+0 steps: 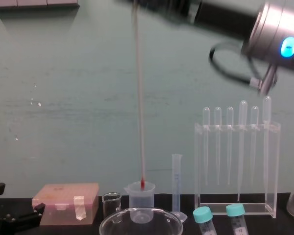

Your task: Hold the thermometer with one hand and immerse one end into the beaker, then reinsert it into the test tube rack.

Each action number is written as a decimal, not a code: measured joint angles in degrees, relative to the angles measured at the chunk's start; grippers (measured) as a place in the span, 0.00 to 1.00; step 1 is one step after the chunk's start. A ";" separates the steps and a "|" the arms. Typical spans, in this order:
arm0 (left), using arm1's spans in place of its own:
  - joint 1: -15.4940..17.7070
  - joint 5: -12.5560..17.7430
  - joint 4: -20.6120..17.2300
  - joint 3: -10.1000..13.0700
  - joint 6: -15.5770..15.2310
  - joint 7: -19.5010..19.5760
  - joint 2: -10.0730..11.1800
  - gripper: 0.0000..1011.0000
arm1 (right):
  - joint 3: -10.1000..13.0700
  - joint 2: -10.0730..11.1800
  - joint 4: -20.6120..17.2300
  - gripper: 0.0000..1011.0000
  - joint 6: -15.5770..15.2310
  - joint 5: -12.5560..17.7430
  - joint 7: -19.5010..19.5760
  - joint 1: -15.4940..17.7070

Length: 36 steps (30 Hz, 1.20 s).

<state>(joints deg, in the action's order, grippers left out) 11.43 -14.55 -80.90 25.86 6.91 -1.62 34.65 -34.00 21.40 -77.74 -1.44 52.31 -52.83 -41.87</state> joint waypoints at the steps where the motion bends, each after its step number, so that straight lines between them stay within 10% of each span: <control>1: 0.00 0.00 0.00 0.00 0.00 0.00 0.00 1.00 | 0.71 0.30 -0.54 0.06 0.43 0.34 0.42 -0.66; 11: 0.00 0.00 0.00 0.00 0.00 0.00 0.00 1.00 | 5.91 6.17 -2.84 0.06 3.84 -0.56 7.52 -0.22; 20: 0.00 0.00 0.00 0.00 0.00 0.00 0.00 1.00 | 12.20 14.70 -10.44 0.06 3.34 -1.01 17.49 12.96; 36: 0.00 0.00 0.00 0.00 0.00 0.00 0.00 1.00 | 13.79 16.72 -14.43 0.06 3.99 -3.28 17.41 22.24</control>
<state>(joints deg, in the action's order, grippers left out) 11.43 -14.55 -80.90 25.86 6.91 -1.62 34.65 -20.22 38.12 -92.17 2.55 49.03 -35.42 -19.63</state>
